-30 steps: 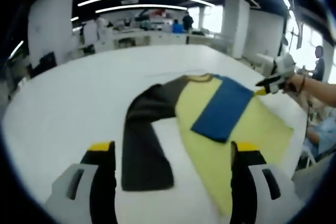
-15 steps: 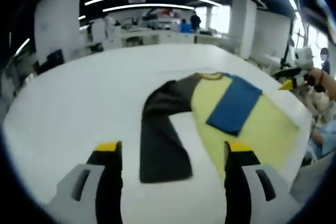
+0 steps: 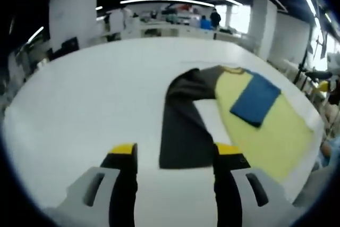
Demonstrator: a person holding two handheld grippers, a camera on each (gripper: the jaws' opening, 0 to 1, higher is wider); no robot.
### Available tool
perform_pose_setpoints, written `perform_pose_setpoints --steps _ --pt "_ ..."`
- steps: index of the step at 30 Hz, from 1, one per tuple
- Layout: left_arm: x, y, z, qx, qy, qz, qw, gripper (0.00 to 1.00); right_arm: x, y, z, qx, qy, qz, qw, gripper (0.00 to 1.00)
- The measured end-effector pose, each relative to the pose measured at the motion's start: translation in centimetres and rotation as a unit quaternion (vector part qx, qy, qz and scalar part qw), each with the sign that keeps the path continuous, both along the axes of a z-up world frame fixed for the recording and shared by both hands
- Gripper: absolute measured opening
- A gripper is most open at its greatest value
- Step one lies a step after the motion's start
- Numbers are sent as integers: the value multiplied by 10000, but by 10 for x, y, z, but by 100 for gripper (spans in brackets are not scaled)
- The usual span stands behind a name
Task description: Fold the garment on the visible template until the final outline fits inside the template.
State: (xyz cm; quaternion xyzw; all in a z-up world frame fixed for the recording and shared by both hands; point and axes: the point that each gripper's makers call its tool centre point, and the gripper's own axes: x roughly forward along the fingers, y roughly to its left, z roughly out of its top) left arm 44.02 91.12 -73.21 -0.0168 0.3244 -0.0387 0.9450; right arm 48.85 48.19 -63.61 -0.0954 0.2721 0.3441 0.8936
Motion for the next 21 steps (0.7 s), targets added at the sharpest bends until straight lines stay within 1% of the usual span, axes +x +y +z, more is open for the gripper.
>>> perform_pose_setpoints --steps 1,2,3,7,10,11,13,15,17,18,21 --pt "3 1 -3 -61 4 17 10000 48 -2 0 3 34 -68 22 10000 99" --pt "5 2 -4 -182 -67 98 9998 46 -3 0 5 87 -142 19 9999 99" --pt "6 4 -6 -191 -68 97 9997 45 -7 0 7 115 -158 4 9998 99" --pt "3 6 -16 -23 76 99 9999 41 -19 -2 11 137 -229 15 9996 100" --pt "4 8 -22 -9 136 114 9998 38 -26 -4 11 133 -236 4 9996 99" --pt "4 11 -29 -34 202 153 9997 35 -29 -5 12 141 -264 7 9996 99" --pt "3 9 -34 -55 282 136 9995 30 -31 -8 12 122 -294 -54 9995 97" --pt "3 8 -36 -38 265 114 9996 29 -33 -12 11 138 -243 -140 9995 97" --pt "2 9 -38 5 331 136 9994 27 -34 -14 9 157 -172 -236 9994 93" --pt "2 9 -40 83 366 102 9992 26 -35 -17 6 135 -71 -230 9996 91" --pt "3 7 -42 99 398 117 9991 22 -36 -18 4 10 -55 -210 9998 90"
